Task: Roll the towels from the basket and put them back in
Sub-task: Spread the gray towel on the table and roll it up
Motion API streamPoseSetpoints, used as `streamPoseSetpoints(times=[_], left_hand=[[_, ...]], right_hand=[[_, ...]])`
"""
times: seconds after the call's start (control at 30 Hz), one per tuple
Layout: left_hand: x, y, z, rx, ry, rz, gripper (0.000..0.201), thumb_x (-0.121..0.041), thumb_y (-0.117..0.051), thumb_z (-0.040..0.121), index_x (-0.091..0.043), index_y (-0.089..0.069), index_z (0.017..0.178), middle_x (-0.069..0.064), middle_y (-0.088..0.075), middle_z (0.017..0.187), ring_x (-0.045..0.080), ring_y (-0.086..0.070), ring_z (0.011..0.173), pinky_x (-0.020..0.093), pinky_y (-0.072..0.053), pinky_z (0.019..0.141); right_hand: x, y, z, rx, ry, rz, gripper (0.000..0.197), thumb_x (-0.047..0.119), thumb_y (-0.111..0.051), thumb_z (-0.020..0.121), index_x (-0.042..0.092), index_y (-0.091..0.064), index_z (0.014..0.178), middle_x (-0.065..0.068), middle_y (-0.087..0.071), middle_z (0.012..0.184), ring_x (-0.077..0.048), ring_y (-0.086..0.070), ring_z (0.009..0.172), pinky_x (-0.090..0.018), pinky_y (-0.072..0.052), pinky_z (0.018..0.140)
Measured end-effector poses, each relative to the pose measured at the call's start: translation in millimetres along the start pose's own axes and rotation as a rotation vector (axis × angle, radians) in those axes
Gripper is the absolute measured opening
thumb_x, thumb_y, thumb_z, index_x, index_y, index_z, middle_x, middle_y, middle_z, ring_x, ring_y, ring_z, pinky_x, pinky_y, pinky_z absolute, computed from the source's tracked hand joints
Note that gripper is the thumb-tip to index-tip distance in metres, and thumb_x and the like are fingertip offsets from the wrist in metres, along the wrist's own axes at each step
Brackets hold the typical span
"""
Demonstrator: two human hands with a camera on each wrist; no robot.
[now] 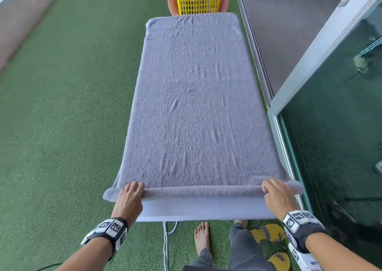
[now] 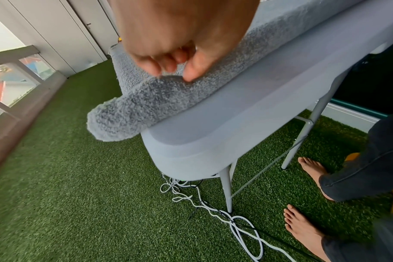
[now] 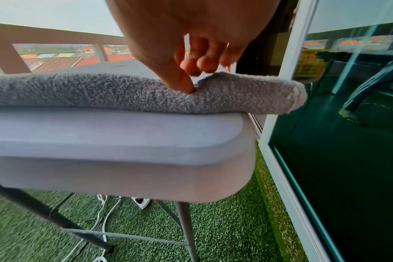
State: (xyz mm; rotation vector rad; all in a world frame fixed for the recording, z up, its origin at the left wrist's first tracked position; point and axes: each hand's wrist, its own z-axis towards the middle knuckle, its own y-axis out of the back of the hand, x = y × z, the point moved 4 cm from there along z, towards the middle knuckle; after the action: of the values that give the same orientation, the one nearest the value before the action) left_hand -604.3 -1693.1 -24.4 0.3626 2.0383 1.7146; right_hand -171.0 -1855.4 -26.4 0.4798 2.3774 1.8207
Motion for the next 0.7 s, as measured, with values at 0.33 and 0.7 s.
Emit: streamPoseSetpoints(times=[0.33,0.7], left_hand=[[-4.6,-7.3,-0.2,-0.004,0.007,0.04,0.036,0.011,-0.073,0.059,-0.011,-0.061,0.085,0.0,-0.06,0.076,0.016,-0.053,0.067,0.03,-0.053,0.062],[-7.9,-2.6,-11.8,0.005,0.039,-0.015,0.032,0.002,-0.076,0.063,-0.022,-0.055,0.064,-0.008,-0.055,0.059,0.008,-0.038,0.054,0.022,-0.034,0.053]], right_hand=[[-4.8,-10.5,9.8,-0.046,-0.08,0.081,0.039,-0.001,-0.078,0.056,0.018,-0.067,0.089,0.003,-0.065,0.086,-0.02,-0.062,0.081,-0.038,-0.053,0.077],[-5.8,-3.9,-7.3,0.009,-0.126,0.067,0.026,0.021,-0.046,0.092,0.035,-0.058,0.11,0.017,-0.064,0.109,-0.009,-0.057,0.104,-0.035,-0.03,0.093]])
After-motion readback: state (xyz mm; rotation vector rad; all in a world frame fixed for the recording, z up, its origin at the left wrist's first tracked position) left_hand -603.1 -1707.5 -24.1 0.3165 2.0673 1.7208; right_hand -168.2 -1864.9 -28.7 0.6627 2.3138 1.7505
